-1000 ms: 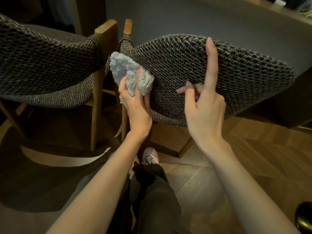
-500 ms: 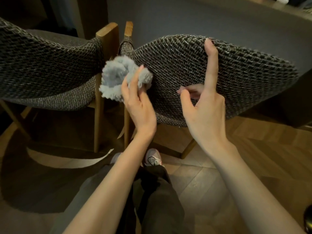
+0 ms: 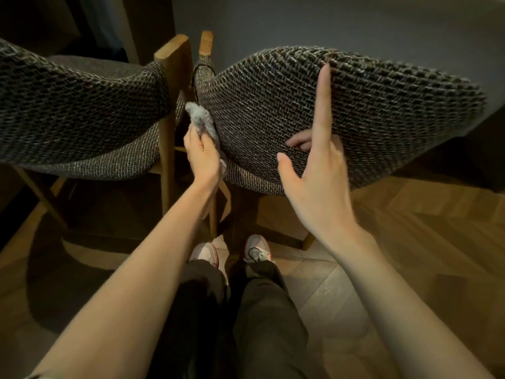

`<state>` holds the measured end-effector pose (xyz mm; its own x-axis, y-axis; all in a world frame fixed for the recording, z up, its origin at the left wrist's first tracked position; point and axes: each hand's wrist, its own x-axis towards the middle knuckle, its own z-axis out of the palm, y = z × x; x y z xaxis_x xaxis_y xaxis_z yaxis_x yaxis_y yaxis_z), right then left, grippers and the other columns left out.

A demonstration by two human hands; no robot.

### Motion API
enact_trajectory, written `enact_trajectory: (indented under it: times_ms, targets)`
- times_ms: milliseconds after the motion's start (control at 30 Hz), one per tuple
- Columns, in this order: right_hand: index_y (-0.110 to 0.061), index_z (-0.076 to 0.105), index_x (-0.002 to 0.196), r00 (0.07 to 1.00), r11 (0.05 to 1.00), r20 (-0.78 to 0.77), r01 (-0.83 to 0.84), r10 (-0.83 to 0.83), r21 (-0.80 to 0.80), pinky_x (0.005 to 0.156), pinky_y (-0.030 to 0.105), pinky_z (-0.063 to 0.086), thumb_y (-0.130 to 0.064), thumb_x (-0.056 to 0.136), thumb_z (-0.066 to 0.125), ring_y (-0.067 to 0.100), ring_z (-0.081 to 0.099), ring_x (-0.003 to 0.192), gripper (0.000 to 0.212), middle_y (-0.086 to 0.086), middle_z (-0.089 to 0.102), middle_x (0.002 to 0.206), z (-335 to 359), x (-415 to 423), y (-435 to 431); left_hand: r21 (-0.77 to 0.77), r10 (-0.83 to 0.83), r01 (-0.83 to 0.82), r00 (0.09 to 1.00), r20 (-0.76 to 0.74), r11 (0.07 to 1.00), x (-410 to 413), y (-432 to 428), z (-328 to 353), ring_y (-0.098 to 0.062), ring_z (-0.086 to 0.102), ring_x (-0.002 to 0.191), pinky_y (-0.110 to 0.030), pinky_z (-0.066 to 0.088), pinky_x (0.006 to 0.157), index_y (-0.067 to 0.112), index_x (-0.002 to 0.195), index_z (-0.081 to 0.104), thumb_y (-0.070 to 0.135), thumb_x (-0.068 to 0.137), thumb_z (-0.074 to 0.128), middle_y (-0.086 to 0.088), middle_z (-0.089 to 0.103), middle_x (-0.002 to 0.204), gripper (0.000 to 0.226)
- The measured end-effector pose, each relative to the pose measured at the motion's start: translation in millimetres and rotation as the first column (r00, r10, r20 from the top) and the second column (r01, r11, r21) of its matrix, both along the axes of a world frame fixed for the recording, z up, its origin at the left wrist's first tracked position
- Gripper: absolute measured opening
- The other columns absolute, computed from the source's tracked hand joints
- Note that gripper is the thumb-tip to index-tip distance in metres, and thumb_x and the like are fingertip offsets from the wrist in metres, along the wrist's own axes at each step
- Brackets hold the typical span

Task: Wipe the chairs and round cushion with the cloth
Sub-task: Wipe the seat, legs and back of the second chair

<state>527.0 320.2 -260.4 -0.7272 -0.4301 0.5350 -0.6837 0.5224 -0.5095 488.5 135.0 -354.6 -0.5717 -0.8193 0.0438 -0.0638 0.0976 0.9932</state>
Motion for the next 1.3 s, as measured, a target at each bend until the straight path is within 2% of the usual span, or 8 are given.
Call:
enact_trajectory:
  times_ms: [233, 400, 567, 667, 767, 967, 1100, 1300]
  targets:
    - [-0.043, -0.002, 0.151, 0.986, 1.0, 0.164, -0.012, 0.011, 0.005, 0.1, 0.031, 0.035, -0.015, 0.09, 0.062, 0.009, 0.041, 0.117, 0.093, -0.007, 0.052, 0.13, -28, 13, 24, 0.144, -0.075, 0.07, 0.997, 0.027, 0.987, 38, 78, -2, -0.045, 0.048, 0.115, -0.047, 0.037, 0.1, -0.02, 0.11, 0.052, 0.005, 0.1, 0.038, -0.037, 0.049, 0.122, 0.03]
    - [-0.028, 0.029, 0.148, 0.933, 0.972, 0.318, 0.211, -0.169, -0.102, 0.096, 0.016, 0.03, -0.006, 0.09, 0.059, 0.013, 0.043, 0.12, 0.069, -0.005, 0.053, 0.126, -55, 24, 77, 0.258, -0.25, 0.248, 0.968, -0.024, 0.934, 61, 155, 6, -0.011, 0.054, 0.102, -0.009, 0.041, 0.082, 0.002, 0.104, 0.057, 0.013, 0.101, 0.042, -0.02, 0.047, 0.13, 0.019]
    - [-0.024, 0.039, 0.143, 0.806, 0.905, 0.55, 0.379, -0.22, -0.193, 0.09, 0.001, 0.036, -0.009, 0.097, 0.051, 0.003, 0.042, 0.121, 0.05, 0.0, 0.044, 0.141, -70, 28, 126, 0.414, -0.486, 0.473, 0.87, -0.081, 0.778, 67, 216, 15, -0.029, 0.061, 0.093, -0.054, 0.047, 0.091, 0.012, 0.084, 0.056, 0.017, 0.1, 0.048, -0.026, 0.062, 0.098, 0.019]
    - [-0.026, 0.029, 0.148, 0.658, 0.836, 0.751, 0.444, -0.059, -0.323, 0.085, 0.012, 0.047, -0.018, 0.096, 0.055, 0.006, 0.047, 0.121, 0.058, -0.007, 0.044, 0.138, -72, 24, 151, 0.435, -0.581, 0.563, 0.807, -0.106, 0.703, 71, 231, 22, -0.031, 0.062, 0.109, -0.053, 0.047, 0.098, 0.019, 0.1, 0.058, 0.017, 0.099, 0.047, -0.018, 0.065, 0.113, 0.01]
    - [-0.018, 0.057, 0.127, 0.54, 0.744, 0.827, 0.487, 0.154, -0.457, 0.084, 0.027, 0.051, -0.015, 0.091, 0.062, 0.017, 0.063, 0.109, 0.037, 0.002, 0.066, 0.121, -71, 19, 169, 0.431, -0.608, 0.588, 0.786, -0.106, 0.684, 74, 234, 26, -0.02, 0.064, 0.105, -0.048, 0.049, 0.098, 0.018, 0.107, 0.054, 0.021, 0.099, 0.049, -0.008, 0.066, 0.11, 0.01]
    - [-0.024, 0.044, 0.118, 0.697, 0.585, 0.716, 0.595, -0.035, -0.551, 0.08, 0.019, 0.053, -0.017, 0.088, 0.067, 0.013, 0.059, 0.111, 0.038, -0.002, 0.057, 0.12, -52, 17, 172, -0.49, -0.54, 0.516, 0.835, 0.105, 0.703, 87, 207, 49, -0.01, 0.049, 0.112, -0.026, 0.039, 0.102, 0.023, 0.126, 0.056, 0.023, 0.095, 0.056, 0.01, 0.054, 0.118, 0.031]
    - [-0.024, 0.036, 0.123, 0.928, 0.638, 0.321, 0.364, -0.187, -0.679, 0.101, 0.024, 0.044, -0.002, 0.084, 0.065, 0.01, 0.045, 0.124, 0.054, -0.004, 0.042, 0.126, -14, -9, 144, -0.903, -0.316, 0.291, 0.93, 0.189, 0.315, 87, 180, 65, -0.025, 0.028, 0.136, -0.034, 0.02, 0.114, 0.017, 0.143, 0.042, 0.015, 0.096, 0.054, -0.003, 0.037, 0.149, 0.049]
    - [-0.005, 0.057, 0.117, 0.904, 0.666, 0.196, 0.415, -0.381, -0.62, 0.102, 0.027, 0.039, -0.002, 0.081, 0.063, 0.022, 0.046, 0.122, 0.036, 0.018, 0.045, 0.126, -30, -45, 96, -0.944, -0.143, 0.322, 0.933, 0.329, -0.073, 63, 147, 67, -0.036, 0.0, 0.146, -0.062, 0.002, 0.115, 0.015, 0.152, 0.018, 0.013, 0.096, 0.049, -0.005, 0.004, 0.159, 0.064]
